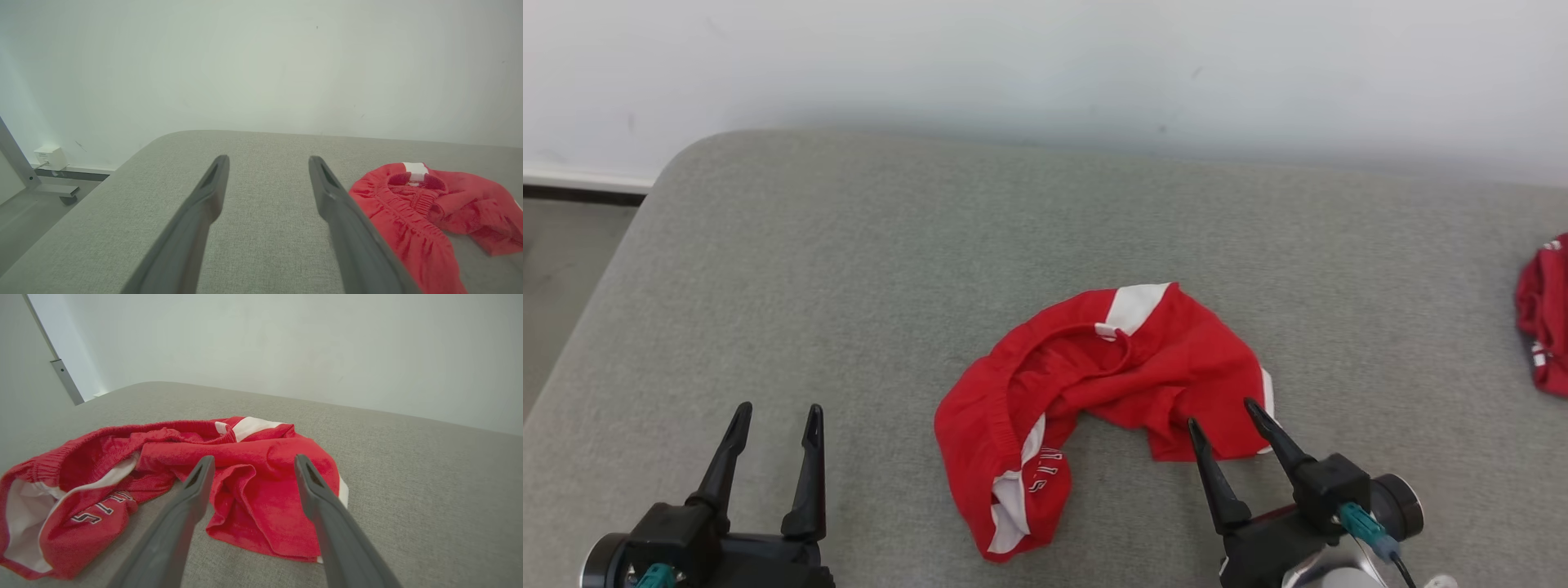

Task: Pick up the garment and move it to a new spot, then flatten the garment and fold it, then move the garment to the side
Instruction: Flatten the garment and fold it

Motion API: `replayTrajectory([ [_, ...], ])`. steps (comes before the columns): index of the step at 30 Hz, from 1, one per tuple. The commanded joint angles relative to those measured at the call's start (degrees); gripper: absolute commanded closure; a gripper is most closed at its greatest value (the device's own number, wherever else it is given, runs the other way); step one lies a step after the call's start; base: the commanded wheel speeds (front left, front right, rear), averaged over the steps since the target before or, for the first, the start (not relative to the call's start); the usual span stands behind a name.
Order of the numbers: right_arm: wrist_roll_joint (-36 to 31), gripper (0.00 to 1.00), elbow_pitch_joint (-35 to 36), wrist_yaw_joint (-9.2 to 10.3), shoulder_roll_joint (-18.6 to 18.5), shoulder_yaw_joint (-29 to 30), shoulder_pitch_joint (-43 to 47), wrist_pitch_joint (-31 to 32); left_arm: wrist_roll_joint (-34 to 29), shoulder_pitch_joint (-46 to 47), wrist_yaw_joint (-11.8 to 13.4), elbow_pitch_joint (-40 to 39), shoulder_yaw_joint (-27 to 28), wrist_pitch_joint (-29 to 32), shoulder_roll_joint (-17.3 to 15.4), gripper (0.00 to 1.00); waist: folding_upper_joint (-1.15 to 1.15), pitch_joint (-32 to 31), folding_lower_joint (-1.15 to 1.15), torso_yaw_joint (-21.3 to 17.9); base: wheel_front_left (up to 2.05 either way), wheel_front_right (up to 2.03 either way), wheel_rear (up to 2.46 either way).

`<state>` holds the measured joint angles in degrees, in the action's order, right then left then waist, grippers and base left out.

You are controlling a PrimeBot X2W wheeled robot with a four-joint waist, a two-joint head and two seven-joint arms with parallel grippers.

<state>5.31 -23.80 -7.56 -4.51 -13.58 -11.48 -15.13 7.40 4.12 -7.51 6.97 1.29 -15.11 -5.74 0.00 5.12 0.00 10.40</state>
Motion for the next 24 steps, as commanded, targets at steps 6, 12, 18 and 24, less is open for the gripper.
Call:
replayTrajectory([
  [6, -1.4, 0.0, -10.4, 0.17, 0.1, -0.8, -6.2, 0.0, 1.2, 1.7, 0.1, 0.4, -0.7, 0.0, 0.4, 0.0, 0.0, 2.9, 0.0, 4.9, 0.0, 0.0, 0.0],
  [12, -2.1, 0.62, -19.2, 0.17, 0.7, -1.6, -10.7, 0.0, 1.4, 2.7, 0.1, 0.7, -1.1, 0.0, 0.8, 0.0, 0.0, 4.9, 0.0, 6.5, 0.0, 0.0, 0.0],
  [18, -3.1, 1.0, -20.1, 0.17, -1.1, -1.2, -13.8, 0.0, 1.6, 3.0, 0.1, 1.0, -0.8, 0.0, 1.1, 0.0, 0.0, 5.5, 0.0, 5.4, 0.0, 0.0, 0.0],
  [24, -5.2, 1.0, -18.9, 0.17, -8.6, -0.5, -19.3, 0.0, 1.7, 4.1, 0.1, 1.4, -2.2, 0.0, 1.3, 0.0, 0.0, 5.3, 0.0, 4.9, 0.0, 0.0, 0.0],
])
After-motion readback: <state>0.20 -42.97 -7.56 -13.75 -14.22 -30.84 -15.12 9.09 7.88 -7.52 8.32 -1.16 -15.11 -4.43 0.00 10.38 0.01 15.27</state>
